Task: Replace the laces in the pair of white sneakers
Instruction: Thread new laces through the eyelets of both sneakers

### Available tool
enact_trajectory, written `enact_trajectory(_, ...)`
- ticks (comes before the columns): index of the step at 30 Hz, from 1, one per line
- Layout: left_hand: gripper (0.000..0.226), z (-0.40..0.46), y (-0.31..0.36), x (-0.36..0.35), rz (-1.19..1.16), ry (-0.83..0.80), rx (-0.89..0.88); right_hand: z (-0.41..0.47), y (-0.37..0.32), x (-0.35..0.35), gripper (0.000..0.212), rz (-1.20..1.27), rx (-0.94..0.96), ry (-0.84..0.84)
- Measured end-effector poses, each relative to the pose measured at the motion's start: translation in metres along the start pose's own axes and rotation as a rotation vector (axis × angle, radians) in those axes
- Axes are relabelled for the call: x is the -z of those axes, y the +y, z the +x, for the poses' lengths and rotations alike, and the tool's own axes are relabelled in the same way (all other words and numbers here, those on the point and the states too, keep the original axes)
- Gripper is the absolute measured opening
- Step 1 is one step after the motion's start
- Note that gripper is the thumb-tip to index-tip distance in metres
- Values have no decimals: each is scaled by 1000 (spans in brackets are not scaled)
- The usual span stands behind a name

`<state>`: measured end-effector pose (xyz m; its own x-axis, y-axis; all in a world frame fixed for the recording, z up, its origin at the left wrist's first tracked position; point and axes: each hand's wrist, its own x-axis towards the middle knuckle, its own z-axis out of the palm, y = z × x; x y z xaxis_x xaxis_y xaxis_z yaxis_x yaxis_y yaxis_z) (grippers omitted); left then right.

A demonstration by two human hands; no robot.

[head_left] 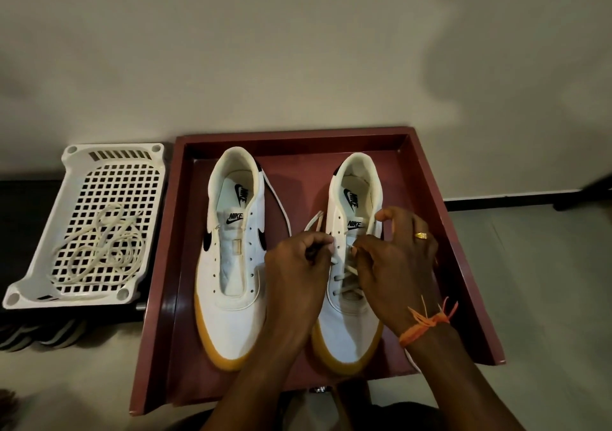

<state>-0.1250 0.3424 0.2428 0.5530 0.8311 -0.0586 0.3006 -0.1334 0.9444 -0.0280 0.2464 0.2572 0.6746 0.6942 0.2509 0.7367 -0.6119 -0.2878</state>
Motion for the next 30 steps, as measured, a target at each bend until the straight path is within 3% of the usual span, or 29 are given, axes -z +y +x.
enact_trajectory(3, 18, 0, -1, -1, -11, -6, 17, -1, 2, -8, 11, 53, -2, -28)
enact_trajectory(11, 12, 8, -3, 4, -6, -68, 46, 5, 22, -16, 11, 506, -157, -204)
enact_trajectory(18, 13, 12, 0, 9, -122, -183, 141, 7, 10, -14, 29, 603, -240, -224)
enact_trajectory(22, 13, 14, -1, 11, -137, -226, 125, 7, 15, -17, 13, 581, -228, -262)
enact_trajectory(27, 16, 16, -4, 10, -58, -186, 31, 8, 19, -13, 15, 548, -159, -307)
enact_trajectory(30, 18, 21, 1, 15, -52, -60, 2, 8, 25, -10, 11, 551, -131, -343)
